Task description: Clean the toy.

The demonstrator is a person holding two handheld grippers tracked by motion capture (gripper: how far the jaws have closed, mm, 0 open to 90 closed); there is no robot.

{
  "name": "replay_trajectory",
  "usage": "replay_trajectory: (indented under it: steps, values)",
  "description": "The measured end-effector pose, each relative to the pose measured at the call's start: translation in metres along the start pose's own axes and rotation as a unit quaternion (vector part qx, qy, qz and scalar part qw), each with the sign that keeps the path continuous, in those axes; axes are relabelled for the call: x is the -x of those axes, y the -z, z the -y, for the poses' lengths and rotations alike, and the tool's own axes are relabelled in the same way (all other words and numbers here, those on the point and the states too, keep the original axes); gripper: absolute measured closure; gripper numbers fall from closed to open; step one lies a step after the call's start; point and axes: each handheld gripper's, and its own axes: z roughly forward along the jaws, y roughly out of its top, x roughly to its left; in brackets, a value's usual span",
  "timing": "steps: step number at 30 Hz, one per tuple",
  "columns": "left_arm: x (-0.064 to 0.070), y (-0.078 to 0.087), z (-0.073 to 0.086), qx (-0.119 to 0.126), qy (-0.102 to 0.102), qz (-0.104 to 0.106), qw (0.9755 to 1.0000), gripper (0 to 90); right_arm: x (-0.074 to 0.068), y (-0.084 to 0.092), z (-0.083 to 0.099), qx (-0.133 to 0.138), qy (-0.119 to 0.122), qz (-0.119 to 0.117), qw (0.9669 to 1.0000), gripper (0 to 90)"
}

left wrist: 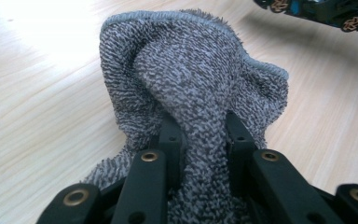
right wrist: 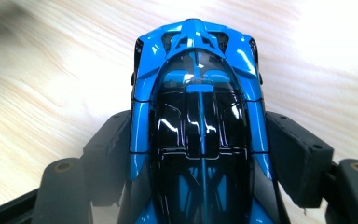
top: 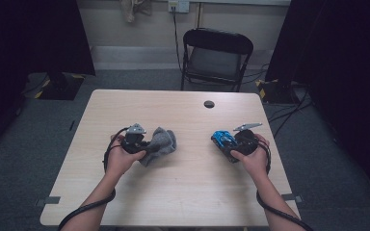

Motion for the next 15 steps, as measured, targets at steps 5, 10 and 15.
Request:
replay_trajectory:
  steps: [5, 10, 15]
  values:
    - [-0.007, 0.003, 0.006, -0.004, 0.005, -0.015, 0.9999, 74.0, 0.008, -0.001, 0.007, -0.001, -0.006, 0.007, 1.0000, 28.5]
    - [-0.013, 0.007, 0.009, -0.003, 0.005, -0.023, 0.9997, 74.1, 0.013, -0.002, 0.011, -0.009, -0.004, 0.012, 0.9999, 28.5]
    - [-0.023, 0.012, 0.014, -0.001, 0.011, -0.037, 0.9993, 74.0, 0.021, -0.003, 0.014, -0.007, -0.009, 0.018, 0.9998, 28.5]
